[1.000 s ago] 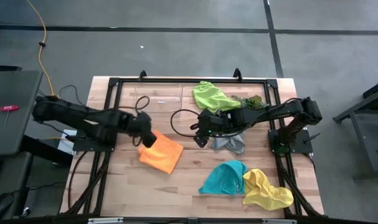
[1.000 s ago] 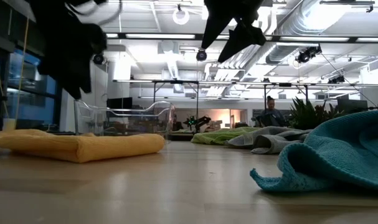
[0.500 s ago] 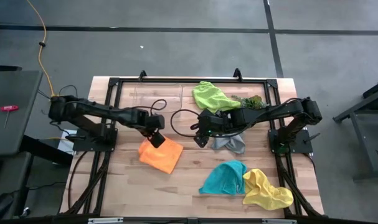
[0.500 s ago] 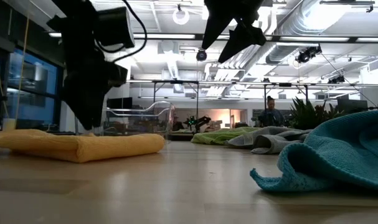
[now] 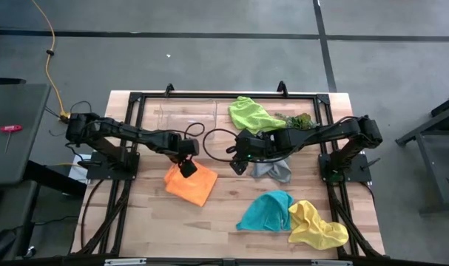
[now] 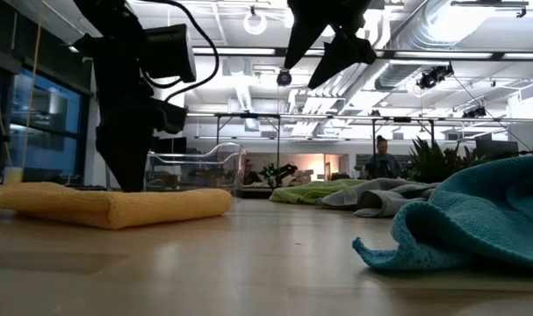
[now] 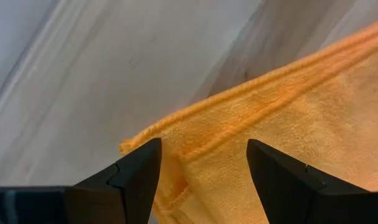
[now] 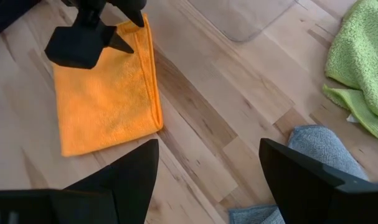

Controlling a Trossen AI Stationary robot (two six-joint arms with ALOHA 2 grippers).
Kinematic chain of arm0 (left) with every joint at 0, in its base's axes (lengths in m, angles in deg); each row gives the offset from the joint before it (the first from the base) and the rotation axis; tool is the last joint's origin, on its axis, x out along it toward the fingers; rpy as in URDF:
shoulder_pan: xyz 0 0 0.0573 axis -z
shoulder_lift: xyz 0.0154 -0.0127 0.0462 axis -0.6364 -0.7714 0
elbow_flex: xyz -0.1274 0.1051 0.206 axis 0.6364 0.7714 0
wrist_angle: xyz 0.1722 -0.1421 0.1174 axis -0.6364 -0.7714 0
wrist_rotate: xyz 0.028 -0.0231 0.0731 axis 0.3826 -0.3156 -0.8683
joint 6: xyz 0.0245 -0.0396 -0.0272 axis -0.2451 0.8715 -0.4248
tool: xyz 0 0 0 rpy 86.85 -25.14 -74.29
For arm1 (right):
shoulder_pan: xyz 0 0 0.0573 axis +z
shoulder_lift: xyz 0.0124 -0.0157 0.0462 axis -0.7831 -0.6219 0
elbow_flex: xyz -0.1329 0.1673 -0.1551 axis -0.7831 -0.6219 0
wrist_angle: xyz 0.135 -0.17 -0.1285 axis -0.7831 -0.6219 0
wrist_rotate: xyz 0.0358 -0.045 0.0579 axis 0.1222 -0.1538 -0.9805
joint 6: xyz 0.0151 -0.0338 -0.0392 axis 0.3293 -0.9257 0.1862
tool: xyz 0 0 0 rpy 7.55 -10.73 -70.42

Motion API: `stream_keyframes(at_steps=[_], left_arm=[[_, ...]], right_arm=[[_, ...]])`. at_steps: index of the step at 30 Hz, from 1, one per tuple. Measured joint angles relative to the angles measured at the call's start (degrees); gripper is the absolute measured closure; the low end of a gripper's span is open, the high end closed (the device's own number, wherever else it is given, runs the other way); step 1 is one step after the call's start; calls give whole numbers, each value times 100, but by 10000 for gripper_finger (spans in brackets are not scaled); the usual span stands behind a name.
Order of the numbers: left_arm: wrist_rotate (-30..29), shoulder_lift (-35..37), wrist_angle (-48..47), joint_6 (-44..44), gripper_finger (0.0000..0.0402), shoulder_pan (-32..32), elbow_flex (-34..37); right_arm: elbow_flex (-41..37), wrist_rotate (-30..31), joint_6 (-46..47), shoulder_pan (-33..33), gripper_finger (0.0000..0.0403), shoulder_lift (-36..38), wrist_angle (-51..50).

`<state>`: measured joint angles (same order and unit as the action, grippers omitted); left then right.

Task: Fold microfiber towels
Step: Fold the orange towel

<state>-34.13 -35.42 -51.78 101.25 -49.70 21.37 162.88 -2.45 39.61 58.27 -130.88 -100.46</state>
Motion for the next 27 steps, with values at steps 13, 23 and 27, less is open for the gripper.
stream_keyframes(at_steps=[13, 23, 27], left_arm=[[372, 0, -38, -579, 233, 0, 0], [392, 0, -121, -839, 365, 0, 0], [391, 40, -349, -855, 393, 0, -1]], right_arm=[[1, 124, 1, 0, 135, 0, 2], [0, 199, 0, 0, 135, 0, 2], [1, 199, 0, 0, 135, 1, 2]])
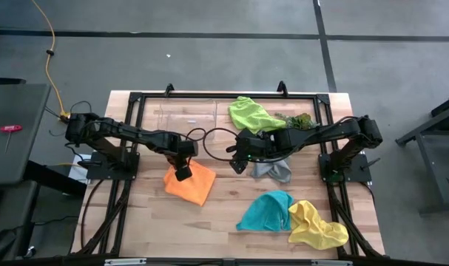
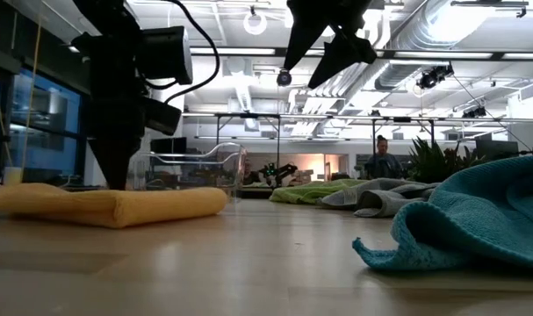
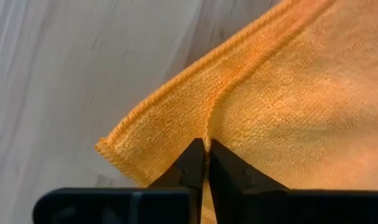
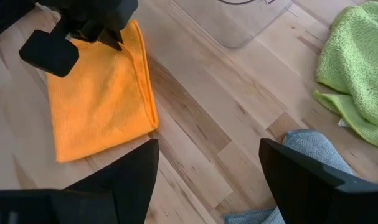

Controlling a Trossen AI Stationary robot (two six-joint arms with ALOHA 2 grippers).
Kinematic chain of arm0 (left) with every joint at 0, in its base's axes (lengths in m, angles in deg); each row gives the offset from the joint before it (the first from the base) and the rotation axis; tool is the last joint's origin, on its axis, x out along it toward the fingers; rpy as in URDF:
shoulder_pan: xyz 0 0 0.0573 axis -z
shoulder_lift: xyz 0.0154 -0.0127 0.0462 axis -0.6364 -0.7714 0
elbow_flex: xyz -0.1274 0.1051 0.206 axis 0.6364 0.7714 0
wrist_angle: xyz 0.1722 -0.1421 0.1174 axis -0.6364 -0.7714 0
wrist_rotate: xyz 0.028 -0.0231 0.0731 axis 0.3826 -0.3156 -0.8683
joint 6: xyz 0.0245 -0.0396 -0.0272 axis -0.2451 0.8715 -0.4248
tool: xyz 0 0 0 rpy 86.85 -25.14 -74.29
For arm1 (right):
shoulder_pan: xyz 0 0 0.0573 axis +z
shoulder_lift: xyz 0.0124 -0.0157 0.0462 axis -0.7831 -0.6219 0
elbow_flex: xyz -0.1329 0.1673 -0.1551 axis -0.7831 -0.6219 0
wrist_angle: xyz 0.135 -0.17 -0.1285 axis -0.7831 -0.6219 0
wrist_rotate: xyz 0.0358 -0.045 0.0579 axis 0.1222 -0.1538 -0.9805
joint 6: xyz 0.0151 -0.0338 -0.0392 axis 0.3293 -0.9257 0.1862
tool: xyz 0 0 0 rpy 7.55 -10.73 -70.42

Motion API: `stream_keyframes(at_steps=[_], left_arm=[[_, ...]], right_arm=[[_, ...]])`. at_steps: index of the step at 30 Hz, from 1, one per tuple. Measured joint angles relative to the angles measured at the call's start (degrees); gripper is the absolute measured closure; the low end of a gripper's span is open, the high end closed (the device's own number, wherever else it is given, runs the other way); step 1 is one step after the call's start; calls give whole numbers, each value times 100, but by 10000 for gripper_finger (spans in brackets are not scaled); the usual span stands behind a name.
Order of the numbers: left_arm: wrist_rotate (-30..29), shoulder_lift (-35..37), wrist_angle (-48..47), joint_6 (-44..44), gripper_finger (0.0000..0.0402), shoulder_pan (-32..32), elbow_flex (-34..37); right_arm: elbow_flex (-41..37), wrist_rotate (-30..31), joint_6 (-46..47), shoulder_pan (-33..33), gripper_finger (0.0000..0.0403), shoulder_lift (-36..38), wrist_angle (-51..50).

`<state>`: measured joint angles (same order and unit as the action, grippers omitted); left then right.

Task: Fold microfiber towels
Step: Fold the orange towel

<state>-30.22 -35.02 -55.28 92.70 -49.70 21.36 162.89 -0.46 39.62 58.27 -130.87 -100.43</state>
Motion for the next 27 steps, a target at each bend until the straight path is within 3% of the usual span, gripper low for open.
stream_keyframes(at_steps=[15, 20, 27], left_arm=[[-487, 12, -519, -630, 392, -33, -524], [-742, -19, -611, -644, 354, -36, -522], [-650, -18, -623, -600, 262, -201, -548]], right_arm=[[0, 0, 0, 0, 135, -1, 0], [-1, 0, 11, 0, 135, -1, 0], [-1, 0, 13, 0, 135, -1, 0]])
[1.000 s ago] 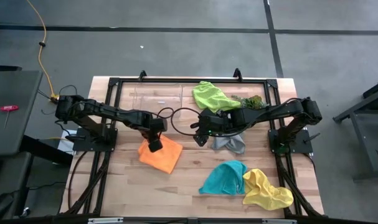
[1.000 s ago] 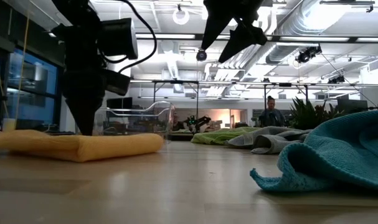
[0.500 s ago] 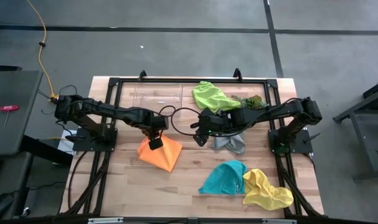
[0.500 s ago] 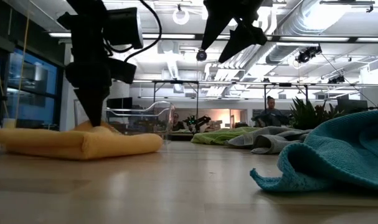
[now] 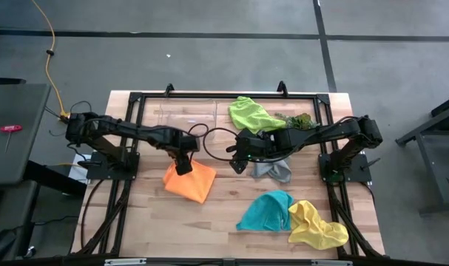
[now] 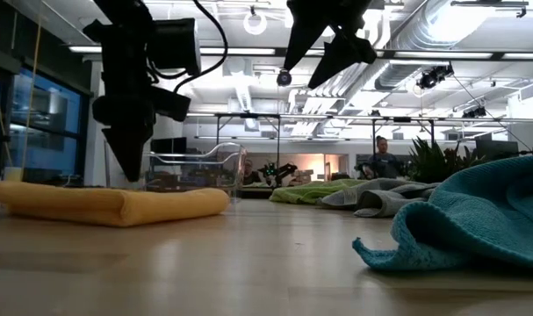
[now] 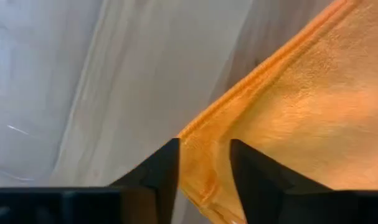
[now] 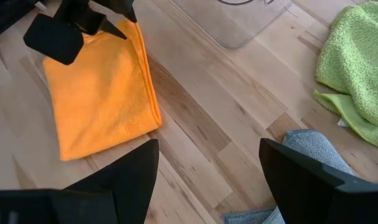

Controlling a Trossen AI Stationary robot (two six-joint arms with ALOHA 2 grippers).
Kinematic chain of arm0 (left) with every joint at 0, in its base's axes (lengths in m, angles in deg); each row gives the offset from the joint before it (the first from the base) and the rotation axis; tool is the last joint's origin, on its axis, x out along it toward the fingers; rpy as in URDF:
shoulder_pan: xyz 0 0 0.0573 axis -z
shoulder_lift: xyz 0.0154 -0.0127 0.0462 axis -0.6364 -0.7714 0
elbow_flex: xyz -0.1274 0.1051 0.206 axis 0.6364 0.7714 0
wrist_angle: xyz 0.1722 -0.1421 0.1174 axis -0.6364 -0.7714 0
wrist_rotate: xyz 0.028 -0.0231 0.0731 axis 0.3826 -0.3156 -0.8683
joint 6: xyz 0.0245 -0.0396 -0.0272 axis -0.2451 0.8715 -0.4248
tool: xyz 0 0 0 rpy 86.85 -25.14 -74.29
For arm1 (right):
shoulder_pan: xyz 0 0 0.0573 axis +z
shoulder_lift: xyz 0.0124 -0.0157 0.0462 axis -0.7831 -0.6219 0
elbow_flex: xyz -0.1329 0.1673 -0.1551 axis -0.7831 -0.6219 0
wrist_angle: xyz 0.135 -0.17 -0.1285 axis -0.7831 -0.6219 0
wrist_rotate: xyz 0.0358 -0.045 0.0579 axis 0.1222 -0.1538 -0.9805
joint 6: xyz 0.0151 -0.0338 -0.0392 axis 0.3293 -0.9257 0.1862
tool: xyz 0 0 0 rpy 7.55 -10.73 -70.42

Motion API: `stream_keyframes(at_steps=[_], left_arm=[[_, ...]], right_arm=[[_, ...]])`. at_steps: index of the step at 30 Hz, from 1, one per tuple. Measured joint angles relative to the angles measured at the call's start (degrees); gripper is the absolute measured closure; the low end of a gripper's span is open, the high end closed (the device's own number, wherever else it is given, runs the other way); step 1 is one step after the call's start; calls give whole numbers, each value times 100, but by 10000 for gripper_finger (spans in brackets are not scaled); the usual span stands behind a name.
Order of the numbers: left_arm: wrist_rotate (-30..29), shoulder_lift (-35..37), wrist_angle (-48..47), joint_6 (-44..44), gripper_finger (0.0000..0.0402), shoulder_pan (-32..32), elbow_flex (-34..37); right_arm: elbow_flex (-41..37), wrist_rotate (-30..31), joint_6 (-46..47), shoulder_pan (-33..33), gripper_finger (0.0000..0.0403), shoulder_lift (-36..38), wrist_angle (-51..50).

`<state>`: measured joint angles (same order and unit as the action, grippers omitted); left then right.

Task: Fold microfiber towels
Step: Fold the orange towel

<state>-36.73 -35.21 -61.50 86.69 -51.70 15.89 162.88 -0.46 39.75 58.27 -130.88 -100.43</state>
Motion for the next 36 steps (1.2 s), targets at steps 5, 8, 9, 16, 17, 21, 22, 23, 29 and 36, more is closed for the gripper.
stream_keyframes(at_steps=[5, 8, 9, 16, 17, 21, 22, 23, 29, 36], left_arm=[[251, 72, -580, -274, 200, -154, -434], [387, 444, -825, -238, 176, -185, -569], [391, 647, -843, -159, 171, -171, -557], [628, 3146, 638, 777, 163, 292, 372], [736, 3529, 1050, 937, 163, 390, 548], [665, 4970, 2546, 1646, 163, 848, 1208], [537, 5251, 2804, 1780, 163, 940, 1334], [391, 5498, 3016, 1869, 163, 1029, 1429], [-300, 6480, 3390, 1813, 163, 1324, 1525], [-521, 6900, 3350, 1746, 163, 1348, 1537]], right_arm=[[2, -40, 108, -1, 135, 0, 0], [-14, -251, 312, 1, 135, 1, 27], [-104, -297, 432, 15, 135, 10, 189], [-1987, -1075, 2434, 308, 135, -26, 3427], [-2210, -1082, 2823, 359, 135, -45, 3905], [-2379, -1064, 3881, 540, 135, -273, 4050], [-2241, -1053, 4013, 578, 135, -398, 3758], [-2052, -1021, 4095, 612, 135, -553, 3588], [-718, -991, 4363, 657, 135, -1744, 3230], [660, -1065, 4915, 422, 135, -2958, 2228]])
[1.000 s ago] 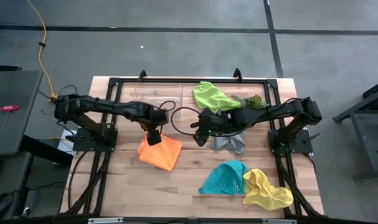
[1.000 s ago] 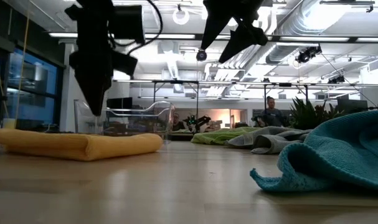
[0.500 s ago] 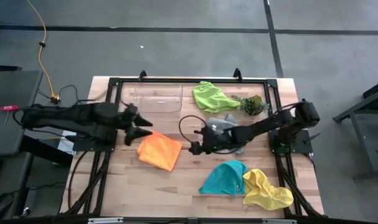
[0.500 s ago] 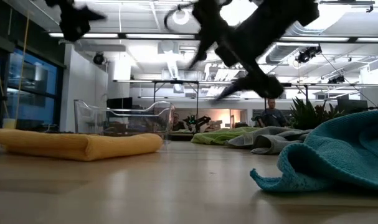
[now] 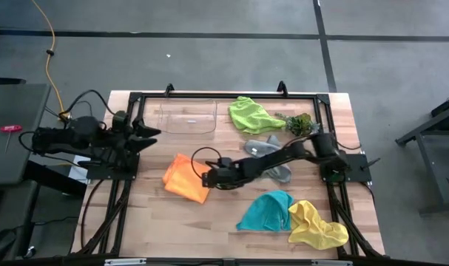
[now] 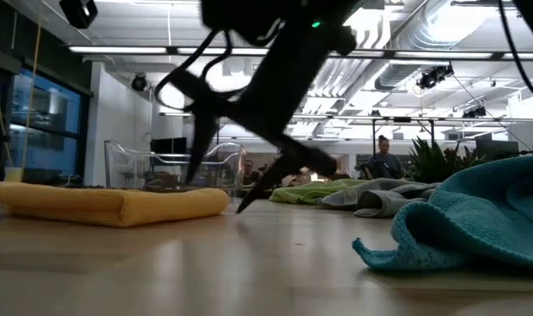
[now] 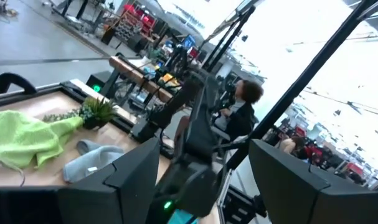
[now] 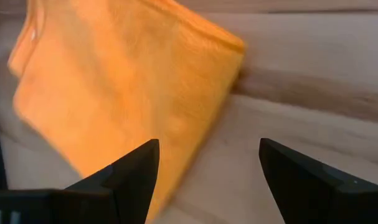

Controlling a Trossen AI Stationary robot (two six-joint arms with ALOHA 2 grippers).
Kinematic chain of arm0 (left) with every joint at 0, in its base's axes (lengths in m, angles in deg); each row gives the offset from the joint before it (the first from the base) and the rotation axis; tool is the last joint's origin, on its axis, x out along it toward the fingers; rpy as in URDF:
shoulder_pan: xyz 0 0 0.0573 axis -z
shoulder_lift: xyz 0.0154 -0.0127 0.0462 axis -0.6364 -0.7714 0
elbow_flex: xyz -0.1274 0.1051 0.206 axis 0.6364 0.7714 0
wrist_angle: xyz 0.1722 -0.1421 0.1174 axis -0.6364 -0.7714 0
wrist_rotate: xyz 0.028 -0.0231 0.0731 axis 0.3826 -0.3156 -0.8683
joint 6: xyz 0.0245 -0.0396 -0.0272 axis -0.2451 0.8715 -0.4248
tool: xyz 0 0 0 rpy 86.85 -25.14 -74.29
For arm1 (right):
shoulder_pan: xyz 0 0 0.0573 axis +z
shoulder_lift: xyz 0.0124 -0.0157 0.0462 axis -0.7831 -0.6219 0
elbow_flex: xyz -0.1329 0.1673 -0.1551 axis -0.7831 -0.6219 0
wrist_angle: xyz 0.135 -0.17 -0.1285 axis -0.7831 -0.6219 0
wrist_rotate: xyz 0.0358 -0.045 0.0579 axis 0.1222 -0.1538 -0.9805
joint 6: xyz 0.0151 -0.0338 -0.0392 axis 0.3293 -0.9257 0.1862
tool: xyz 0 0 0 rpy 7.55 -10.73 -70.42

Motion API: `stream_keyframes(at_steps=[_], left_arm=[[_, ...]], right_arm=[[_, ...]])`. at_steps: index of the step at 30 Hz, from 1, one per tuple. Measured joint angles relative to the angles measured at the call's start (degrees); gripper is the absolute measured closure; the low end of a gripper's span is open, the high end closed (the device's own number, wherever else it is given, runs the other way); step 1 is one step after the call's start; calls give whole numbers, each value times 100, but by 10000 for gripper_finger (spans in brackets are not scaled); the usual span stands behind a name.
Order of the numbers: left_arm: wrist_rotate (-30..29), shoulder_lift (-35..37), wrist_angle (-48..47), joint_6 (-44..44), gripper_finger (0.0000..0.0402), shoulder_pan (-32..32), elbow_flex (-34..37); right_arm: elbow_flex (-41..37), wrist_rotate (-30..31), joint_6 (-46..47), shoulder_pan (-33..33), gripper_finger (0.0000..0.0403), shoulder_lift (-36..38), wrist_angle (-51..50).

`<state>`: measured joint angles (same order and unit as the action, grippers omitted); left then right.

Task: Fold microfiber towels
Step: Fold the orange towel

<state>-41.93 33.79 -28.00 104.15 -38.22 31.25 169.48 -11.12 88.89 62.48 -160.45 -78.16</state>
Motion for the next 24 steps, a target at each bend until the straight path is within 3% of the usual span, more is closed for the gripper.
stream_keyframes(at_steps=[13, 20, 24], left_arm=[[192, 24, -167, -111, 163, 0, -5], [289, 24, -277, -91, 163, 0, -5], [306, 24, -279, -89, 163, 0, -5]], right_arm=[[1428, -191, 434, -155, 135, -949, -540], [1806, 298, -565, -807, 135, -1007, -895], [1983, -128, -1206, -1032, 135, -1001, -1077]])
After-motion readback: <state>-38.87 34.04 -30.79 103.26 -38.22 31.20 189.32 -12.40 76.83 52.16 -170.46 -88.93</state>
